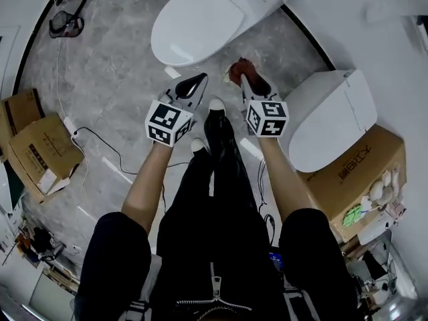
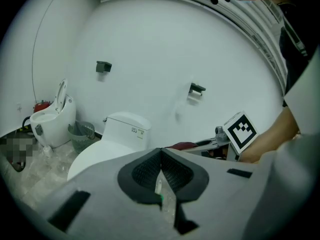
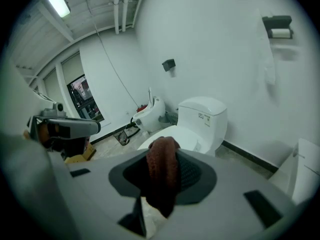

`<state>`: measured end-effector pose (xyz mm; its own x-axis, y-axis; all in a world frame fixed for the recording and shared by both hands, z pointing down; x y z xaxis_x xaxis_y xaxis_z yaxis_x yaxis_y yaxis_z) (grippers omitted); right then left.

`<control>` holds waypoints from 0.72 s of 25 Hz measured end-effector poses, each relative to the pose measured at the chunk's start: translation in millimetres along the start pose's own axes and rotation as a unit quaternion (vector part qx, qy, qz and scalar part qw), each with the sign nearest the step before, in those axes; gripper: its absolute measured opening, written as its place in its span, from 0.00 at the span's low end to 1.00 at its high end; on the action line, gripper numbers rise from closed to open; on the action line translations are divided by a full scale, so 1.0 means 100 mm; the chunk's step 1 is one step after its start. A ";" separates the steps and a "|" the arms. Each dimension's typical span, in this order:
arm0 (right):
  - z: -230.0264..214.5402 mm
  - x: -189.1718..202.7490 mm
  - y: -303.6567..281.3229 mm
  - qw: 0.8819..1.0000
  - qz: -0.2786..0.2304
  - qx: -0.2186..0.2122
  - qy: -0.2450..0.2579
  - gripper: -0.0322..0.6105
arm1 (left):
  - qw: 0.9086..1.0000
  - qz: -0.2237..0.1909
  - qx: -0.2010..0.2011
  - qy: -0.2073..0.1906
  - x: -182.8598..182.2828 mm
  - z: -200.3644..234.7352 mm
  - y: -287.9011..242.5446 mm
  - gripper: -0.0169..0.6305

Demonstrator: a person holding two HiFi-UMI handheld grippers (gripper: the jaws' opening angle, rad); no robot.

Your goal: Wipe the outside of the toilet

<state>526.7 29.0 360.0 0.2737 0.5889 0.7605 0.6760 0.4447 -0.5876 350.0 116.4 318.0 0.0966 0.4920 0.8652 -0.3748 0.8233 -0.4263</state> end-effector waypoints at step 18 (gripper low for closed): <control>-1.22 1.31 -2.34 0.986 0.134 0.087 -0.036 0.23 | 0.997 0.069 0.017 0.025 1.54 0.69 -1.01 0.03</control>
<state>487.8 -80.5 630.6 0.3732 0.7452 0.5526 0.4564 0.3711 -0.8087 339.4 89.9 512.0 0.0865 0.6144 0.7842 -0.4184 0.7368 -0.5311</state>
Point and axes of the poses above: the fingertips, and each gripper's own axes: y backward along the fingers, z to its left, x out of its underside, the point moved 7 cm from there along y, backward along the fingers, and after that the axes turned 1 degree about -y, right-handed, at the moved point
